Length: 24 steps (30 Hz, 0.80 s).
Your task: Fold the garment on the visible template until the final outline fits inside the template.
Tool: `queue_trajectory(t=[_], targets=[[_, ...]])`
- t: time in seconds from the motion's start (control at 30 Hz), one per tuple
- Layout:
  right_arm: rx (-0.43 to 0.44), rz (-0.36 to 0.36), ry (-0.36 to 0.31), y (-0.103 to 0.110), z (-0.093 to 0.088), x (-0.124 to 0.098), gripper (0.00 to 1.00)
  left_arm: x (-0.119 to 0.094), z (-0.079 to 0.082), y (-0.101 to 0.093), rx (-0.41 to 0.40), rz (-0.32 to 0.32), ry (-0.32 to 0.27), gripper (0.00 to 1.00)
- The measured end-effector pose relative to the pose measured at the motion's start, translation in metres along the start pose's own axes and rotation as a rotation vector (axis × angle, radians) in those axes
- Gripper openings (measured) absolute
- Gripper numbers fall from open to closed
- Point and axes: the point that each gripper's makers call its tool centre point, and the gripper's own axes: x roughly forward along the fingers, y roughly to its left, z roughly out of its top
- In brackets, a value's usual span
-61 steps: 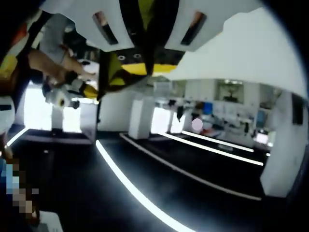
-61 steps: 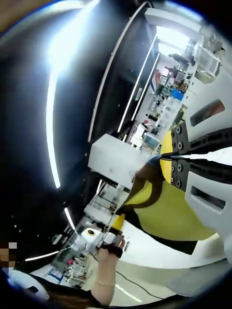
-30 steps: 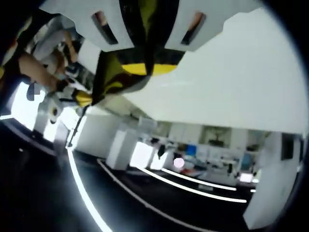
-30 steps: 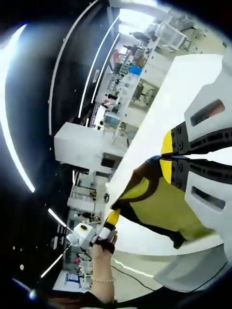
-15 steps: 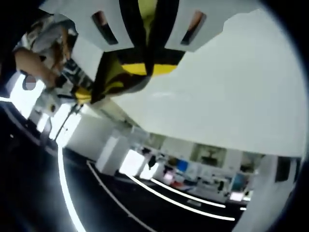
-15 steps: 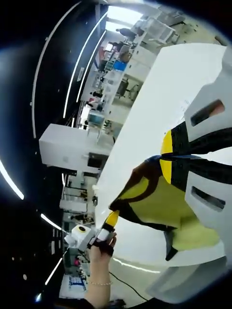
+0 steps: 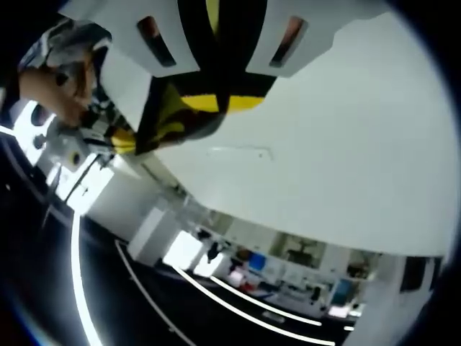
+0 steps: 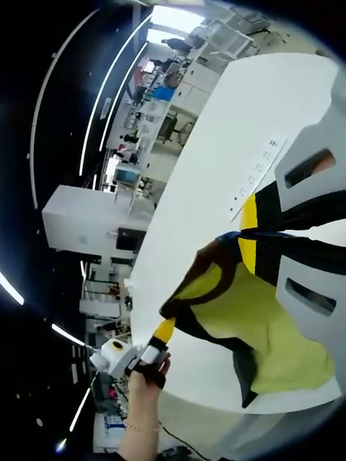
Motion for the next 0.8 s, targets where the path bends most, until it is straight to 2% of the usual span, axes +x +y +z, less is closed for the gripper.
queue_trajectory(t=[0.47, 0.8], targets=[[0.011, 0.001, 0.053, -0.021, -0.026, 0.046, 0.01, 0.043, -0.009, 0.037, -0.103, 0.03, 0.023, 0.0], [0.021, 0.006, 0.106, -0.032, -0.054, 0.076, 0.01, 0.067, -0.012, 0.057, -0.095, 0.037, 0.081, 0.0]])
